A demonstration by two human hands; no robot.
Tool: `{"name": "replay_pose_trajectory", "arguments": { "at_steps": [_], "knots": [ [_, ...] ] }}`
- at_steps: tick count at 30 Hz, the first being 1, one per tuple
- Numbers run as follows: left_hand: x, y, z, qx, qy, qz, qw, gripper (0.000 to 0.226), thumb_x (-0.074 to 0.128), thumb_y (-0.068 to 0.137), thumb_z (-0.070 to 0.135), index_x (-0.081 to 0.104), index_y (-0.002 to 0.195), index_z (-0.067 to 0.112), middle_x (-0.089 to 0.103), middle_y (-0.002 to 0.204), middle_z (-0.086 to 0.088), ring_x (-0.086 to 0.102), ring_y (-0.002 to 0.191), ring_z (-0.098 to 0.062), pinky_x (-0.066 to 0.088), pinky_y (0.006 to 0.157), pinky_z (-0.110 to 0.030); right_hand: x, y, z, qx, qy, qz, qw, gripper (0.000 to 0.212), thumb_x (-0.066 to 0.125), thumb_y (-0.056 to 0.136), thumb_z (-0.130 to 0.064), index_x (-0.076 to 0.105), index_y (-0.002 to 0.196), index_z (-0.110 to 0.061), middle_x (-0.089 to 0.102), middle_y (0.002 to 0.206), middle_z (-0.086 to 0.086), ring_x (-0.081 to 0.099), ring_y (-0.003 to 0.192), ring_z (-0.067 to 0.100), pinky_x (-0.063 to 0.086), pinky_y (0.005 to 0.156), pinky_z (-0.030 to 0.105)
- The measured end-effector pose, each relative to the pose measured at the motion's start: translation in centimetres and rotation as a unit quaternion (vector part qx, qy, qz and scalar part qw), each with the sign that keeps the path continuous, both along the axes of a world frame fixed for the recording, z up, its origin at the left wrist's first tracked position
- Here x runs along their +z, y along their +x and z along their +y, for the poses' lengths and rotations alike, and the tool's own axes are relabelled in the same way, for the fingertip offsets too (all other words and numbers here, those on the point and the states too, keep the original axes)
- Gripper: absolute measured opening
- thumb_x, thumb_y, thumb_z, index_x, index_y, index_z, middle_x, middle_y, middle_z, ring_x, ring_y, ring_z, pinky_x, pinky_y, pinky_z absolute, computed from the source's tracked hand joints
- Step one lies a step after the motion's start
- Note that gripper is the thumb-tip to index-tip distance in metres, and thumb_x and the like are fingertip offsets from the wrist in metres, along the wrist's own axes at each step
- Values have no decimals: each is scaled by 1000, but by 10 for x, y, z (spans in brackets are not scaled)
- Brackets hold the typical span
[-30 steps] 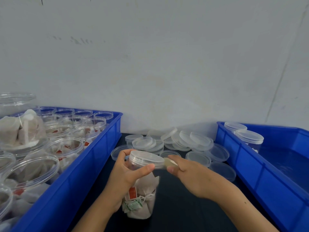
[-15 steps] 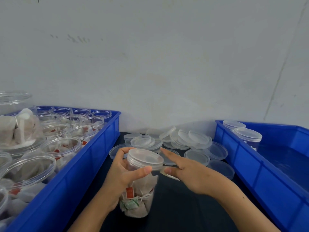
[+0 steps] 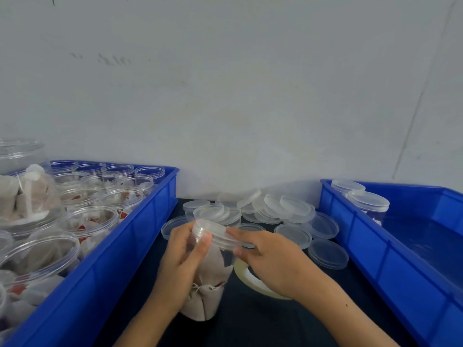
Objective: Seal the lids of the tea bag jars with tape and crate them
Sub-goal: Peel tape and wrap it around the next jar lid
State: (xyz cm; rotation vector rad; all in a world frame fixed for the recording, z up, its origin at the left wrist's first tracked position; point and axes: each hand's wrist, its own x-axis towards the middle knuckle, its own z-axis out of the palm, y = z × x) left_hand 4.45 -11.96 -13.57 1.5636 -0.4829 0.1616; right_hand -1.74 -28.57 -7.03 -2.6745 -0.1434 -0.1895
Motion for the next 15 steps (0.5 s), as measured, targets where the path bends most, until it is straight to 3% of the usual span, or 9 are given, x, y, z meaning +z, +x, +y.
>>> {"name": "replay_pose_trajectory", "arguments": {
  "at_steps": [2, 4, 6, 7, 9, 12, 15],
  "knots": [
    [-1, -2, -1, 32, 65, -18, 997, 91, 68, 51, 80, 47, 132, 43, 59, 120, 19, 59, 108, -2, 49, 90, -28, -4, -1, 4, 12, -3, 1, 1000, 47, 40, 101, -40, 30, 146, -47, 58, 134, -8, 55, 118, 15, 43, 101, 34],
    [0, -2, -1, 66, 107, -34, 991, 97, 67, 37, 90, 43, 124, 54, 58, 113, 28, 58, 105, 3, 50, 88, -26, -7, 0, 3, 21, -3, -1, 1000, 48, 37, 102, -35, 25, 148, -46, 57, 135, -8, 53, 122, 17, 43, 102, 34],
    [1, 0, -2, 97, 98, -38, 990, 87, 66, 34, 91, 48, 109, 53, 61, 102, 32, 60, 98, 4, 53, 85, -28, -10, 2, 3, 30, 35, 11, 999, 49, 36, 103, -33, 23, 148, -47, 61, 112, -13, 58, 101, 9, 45, 93, 31],
    [2, 1, -2, 112, 82, -32, 990, 84, 67, 33, 90, 50, 105, 50, 61, 99, 33, 62, 95, 3, 54, 84, -30, -11, 4, 3, 27, 76, 33, 996, 50, 38, 102, -34, 23, 148, -46, 57, 94, -16, 54, 82, 3, 46, 84, 28],
    [1, 4, -1, 131, 48, -11, 990, 81, 71, 33, 85, 52, 101, 47, 61, 97, 34, 63, 91, 3, 54, 81, -31, -11, 5, 4, -7, 191, 107, 976, 46, 43, 100, -40, 29, 144, -37, 52, 77, -10, 47, 61, 3, 46, 61, 25],
    [-1, 4, 0, 135, 27, 4, 991, 77, 74, 35, 78, 53, 102, 46, 63, 96, 28, 62, 89, 5, 52, 78, -26, -9, 4, 3, -45, 242, 222, 943, 41, 44, 95, -55, 43, 115, -19, 56, 68, -1, 46, 49, 6, 38, 47, 19],
    [-1, 4, -1, 136, 30, -4, 990, 81, 74, 36, 77, 53, 106, 43, 63, 98, 24, 61, 89, 6, 52, 77, -26, -7, 6, 1, -50, 220, 205, 952, 43, 44, 94, -59, 46, 80, -18, 49, 57, -2, 38, 40, 4, 30, 45, 17]
  ]
}}
